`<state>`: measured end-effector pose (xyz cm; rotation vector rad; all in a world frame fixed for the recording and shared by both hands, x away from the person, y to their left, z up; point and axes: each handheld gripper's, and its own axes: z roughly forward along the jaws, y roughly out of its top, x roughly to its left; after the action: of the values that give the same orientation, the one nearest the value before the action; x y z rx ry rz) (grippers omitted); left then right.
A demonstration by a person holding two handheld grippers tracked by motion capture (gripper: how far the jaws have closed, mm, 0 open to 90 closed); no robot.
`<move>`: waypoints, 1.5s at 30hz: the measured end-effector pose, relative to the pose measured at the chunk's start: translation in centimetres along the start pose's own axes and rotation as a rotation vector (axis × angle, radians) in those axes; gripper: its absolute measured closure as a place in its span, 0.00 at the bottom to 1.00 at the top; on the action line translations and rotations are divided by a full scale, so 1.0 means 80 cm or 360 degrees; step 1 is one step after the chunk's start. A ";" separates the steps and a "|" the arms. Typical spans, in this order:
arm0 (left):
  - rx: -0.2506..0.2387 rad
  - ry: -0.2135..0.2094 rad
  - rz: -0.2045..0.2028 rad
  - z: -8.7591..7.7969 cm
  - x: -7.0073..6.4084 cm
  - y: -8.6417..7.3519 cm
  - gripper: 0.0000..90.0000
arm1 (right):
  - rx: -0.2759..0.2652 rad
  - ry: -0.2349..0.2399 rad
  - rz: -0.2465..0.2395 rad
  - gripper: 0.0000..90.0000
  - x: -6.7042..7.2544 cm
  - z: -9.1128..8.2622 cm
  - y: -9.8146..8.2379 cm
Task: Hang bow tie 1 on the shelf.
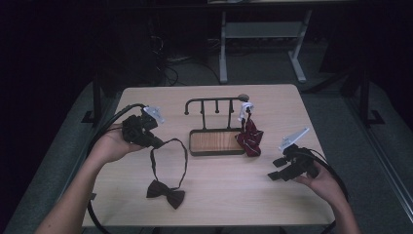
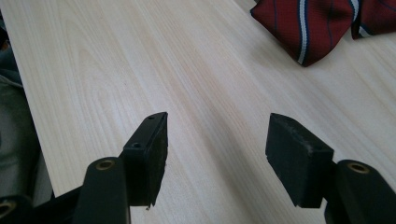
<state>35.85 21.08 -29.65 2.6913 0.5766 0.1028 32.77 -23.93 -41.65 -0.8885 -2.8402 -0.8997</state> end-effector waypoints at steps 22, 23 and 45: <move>-0.0044 0.0082 0.0020 -0.032 -0.002 0.018 1.00 | -0.0011 0.0010 -0.0044 0.43 0.006 -0.005 0.004; -0.0038 0.0081 0.0018 -0.031 -0.001 0.019 1.00 | -0.0016 0.0011 -0.0047 0.43 0.006 -0.006 0.004; -0.0022 0.0095 0.0032 -0.032 0.014 0.051 1.00 | -0.0045 0.0029 -0.0031 0.43 0.000 -0.010 0.000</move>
<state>38.07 19.02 -25.73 2.6887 0.5646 0.1922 32.68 -24.37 -40.96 -0.8523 -2.8327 -0.9476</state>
